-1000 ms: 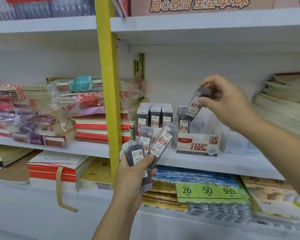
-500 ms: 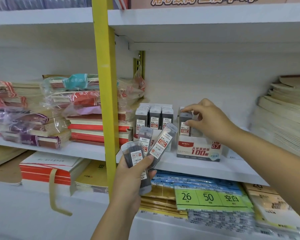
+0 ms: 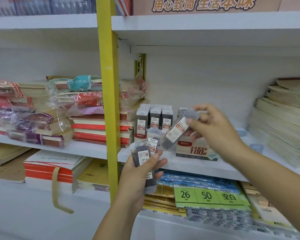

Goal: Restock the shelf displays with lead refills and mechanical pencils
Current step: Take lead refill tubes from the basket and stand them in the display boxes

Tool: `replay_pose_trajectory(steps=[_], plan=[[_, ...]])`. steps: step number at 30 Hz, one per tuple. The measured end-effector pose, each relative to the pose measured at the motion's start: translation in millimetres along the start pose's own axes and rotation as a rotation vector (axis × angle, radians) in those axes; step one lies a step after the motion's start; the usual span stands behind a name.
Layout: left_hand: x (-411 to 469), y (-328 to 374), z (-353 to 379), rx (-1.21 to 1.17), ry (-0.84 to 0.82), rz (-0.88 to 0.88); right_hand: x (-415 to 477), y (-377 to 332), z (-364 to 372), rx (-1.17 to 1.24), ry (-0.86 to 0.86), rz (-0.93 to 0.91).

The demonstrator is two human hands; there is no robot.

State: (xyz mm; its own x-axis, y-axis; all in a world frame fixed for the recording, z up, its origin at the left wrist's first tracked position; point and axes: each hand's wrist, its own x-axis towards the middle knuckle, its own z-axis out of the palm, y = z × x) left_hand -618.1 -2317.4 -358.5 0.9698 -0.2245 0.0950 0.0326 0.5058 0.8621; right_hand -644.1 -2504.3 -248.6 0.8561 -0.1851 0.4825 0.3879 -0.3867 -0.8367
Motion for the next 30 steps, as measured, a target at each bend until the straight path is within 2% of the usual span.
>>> replay_pose_trajectory(steps=[2, 5, 9, 12, 22, 30], plan=[[0.8, 1.0, -1.4, 0.007, 0.014, 0.006, 15.5, -7.5, -19.1, -0.082, 0.115, -0.141], [1.8, 1.2, -3.5, 0.011, 0.020, 0.011, 34.6, -14.4, -38.1, -0.328, 0.099, -0.301], [2.5, 0.6, -4.6, 0.051, 0.014, -0.002, 46.0, -6.4, -33.6, -0.541, -0.061, -0.291], [2.6, 0.1, -4.6, 0.075, 0.011, -0.013, 49.2, 3.4, -26.0, -0.572, -0.124, -0.272], [2.3, 1.4, -4.8, 0.086, 0.007, -0.010, 57.7, 18.0, -17.2, -0.558, -0.086, -0.227], [0.3, 2.3, -5.5, 0.082, -0.042, -0.004, 48.5, 30.7, -14.0, -0.725, -0.054, -0.229]])
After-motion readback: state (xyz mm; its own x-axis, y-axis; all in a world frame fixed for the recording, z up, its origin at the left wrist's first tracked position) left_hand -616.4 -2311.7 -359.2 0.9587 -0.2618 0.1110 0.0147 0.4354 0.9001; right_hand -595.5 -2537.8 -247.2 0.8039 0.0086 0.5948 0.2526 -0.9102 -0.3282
